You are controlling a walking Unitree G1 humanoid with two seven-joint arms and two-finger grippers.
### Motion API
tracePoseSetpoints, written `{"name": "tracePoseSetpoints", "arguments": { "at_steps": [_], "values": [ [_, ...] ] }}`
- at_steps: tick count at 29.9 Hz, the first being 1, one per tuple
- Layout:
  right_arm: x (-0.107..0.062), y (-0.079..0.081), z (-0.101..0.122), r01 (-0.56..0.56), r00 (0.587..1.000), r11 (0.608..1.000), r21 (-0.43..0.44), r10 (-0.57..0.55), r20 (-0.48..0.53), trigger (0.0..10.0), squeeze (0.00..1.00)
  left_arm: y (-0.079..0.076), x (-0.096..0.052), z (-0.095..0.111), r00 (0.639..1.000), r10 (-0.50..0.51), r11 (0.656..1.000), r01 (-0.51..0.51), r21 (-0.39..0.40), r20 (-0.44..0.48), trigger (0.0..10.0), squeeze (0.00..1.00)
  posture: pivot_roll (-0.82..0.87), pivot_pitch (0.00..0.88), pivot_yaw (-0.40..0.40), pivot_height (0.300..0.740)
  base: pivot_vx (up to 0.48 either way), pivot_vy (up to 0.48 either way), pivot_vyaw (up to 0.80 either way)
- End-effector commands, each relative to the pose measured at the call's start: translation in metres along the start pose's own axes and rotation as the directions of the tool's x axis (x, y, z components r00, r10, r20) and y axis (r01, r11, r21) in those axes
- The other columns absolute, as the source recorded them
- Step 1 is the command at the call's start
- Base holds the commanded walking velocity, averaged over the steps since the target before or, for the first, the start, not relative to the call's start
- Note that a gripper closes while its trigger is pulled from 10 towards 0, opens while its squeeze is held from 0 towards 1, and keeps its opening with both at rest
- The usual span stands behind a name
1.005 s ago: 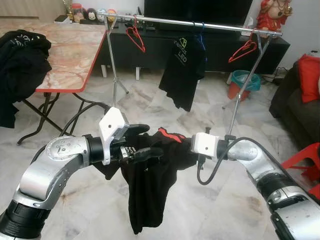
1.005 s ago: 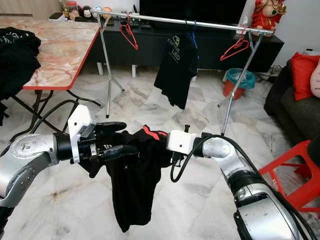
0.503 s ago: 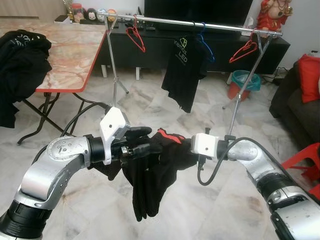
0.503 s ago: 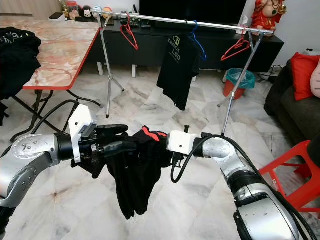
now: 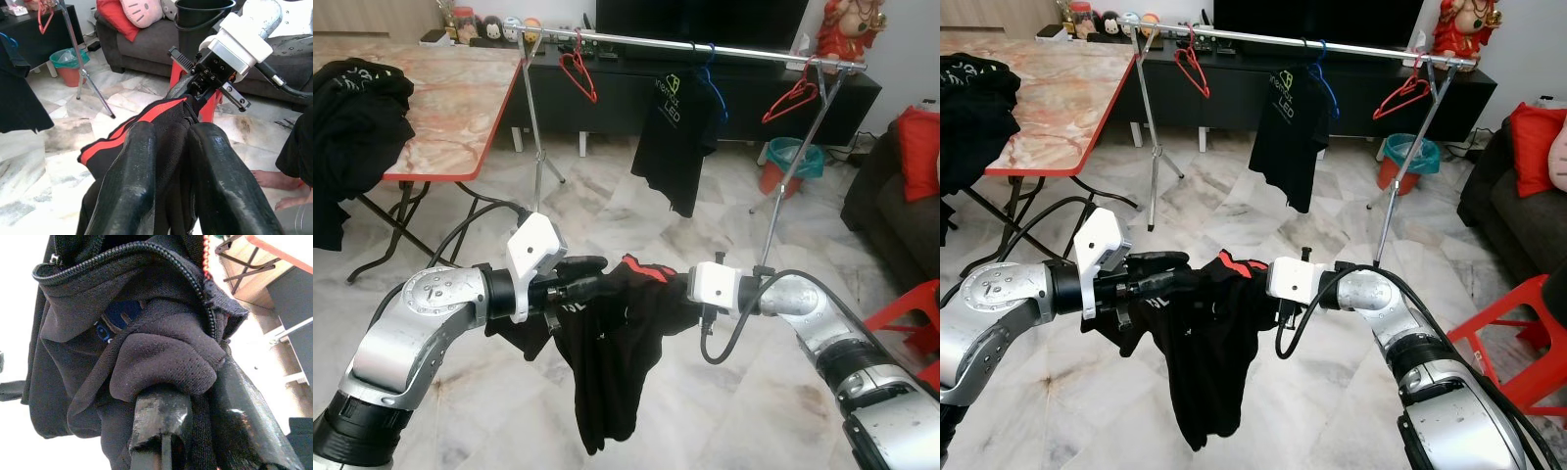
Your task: Hang hanger
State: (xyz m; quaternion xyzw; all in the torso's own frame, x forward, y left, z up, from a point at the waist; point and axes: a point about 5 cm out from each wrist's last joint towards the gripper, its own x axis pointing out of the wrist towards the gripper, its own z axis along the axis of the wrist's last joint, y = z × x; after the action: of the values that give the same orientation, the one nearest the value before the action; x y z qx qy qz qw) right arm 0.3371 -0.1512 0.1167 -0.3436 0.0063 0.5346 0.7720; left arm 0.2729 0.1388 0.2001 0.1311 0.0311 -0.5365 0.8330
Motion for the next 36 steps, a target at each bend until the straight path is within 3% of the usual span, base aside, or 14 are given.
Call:
{"name": "tracePoseSetpoints", "arguments": {
  "at_steps": [1, 9, 20, 28, 30, 31, 32, 33, 36],
  "values": [
    [-0.002, -0.014, 0.010, 0.050, 0.998, 0.999, -0.022, -0.048, 0.045, 0.0, 0.00, 0.003, 0.000, 0.001, 1.000, 0.008, 1.000, -0.008, 0.008, -0.004, 0.0, 0.00, 0.11, 0.000, -0.058, 0.740, 0.000, 0.000, 0.00],
    [-0.002, -0.013, 0.010, 0.040, 0.998, 0.999, -0.020, -0.040, 0.046, 0.0, 0.00, 0.007, -0.001, 0.004, 0.999, 0.038, 0.999, -0.038, 0.007, 0.020, 0.0, 0.00, 0.11, 0.000, -0.057, 0.740, 0.000, 0.000, 0.00],
    [-0.003, -0.013, 0.009, 0.045, 0.998, 0.999, -0.019, -0.045, 0.044, 0.0, 0.00, 0.034, -0.024, 0.010, 0.978, 0.207, 0.977, -0.208, 0.038, 0.033, 0.0, 0.00, 0.11, 0.000, -0.057, 0.740, 0.000, 0.000, 0.00],
    [-0.004, -0.014, 0.009, 0.051, 0.998, 0.999, -0.017, -0.050, 0.046, 0.0, 0.00, 0.041, -0.028, 0.008, 0.959, 0.280, 0.958, -0.282, 0.050, 0.044, 0.0, 0.00, 0.11, 0.000, -0.059, 0.740, 0.000, 0.000, 0.00],
    [-0.004, -0.014, 0.009, 0.049, 0.998, 0.999, -0.017, -0.049, 0.045, 0.0, 0.00, 0.037, -0.026, 0.010, 0.967, 0.247, 0.967, -0.250, 0.045, 0.057, 0.0, 0.00, 0.11, 0.000, -0.059, 0.740, 0.000, 0.000, 0.00],
    [-0.004, -0.014, 0.009, 0.049, 0.998, 0.999, -0.018, -0.048, 0.045, 0.0, 0.00, 0.035, -0.026, 0.011, 0.972, 0.227, 0.973, -0.229, 0.029, 0.068, 0.5, 0.00, 0.11, 0.000, -0.060, 0.740, 0.000, 0.000, 0.00],
    [-0.004, -0.014, 0.009, 0.049, 0.998, 0.999, -0.017, -0.049, 0.046, 0.0, 0.00, 0.028, -0.025, 0.015, 0.980, 0.173, 0.985, -0.174, -0.003, 0.096, 8.6, 0.00, 0.11, 0.000, -0.060, 0.740, 0.000, 0.000, 0.00],
    [-0.005, -0.015, 0.009, 0.049, 0.998, 0.999, -0.017, -0.049, 0.045, 0.0, 0.00, 0.026, -0.024, 0.017, 0.982, 0.153, 0.988, -0.152, -0.019, 0.114, 10.0, 0.00, 0.11, 0.000, -0.060, 0.740, 0.000, 0.000, 0.00],
    [-0.005, -0.015, 0.009, 0.049, 0.998, 0.999, -0.019, -0.048, 0.043, 0.0, 0.00, 0.019, -0.021, 0.020, 0.988, 0.096, 0.995, -0.092, -0.035, 0.118, 10.0, 0.00, 0.11, 0.000, -0.059, 0.740, 0.000, 0.000, 0.00]
  ]
}}
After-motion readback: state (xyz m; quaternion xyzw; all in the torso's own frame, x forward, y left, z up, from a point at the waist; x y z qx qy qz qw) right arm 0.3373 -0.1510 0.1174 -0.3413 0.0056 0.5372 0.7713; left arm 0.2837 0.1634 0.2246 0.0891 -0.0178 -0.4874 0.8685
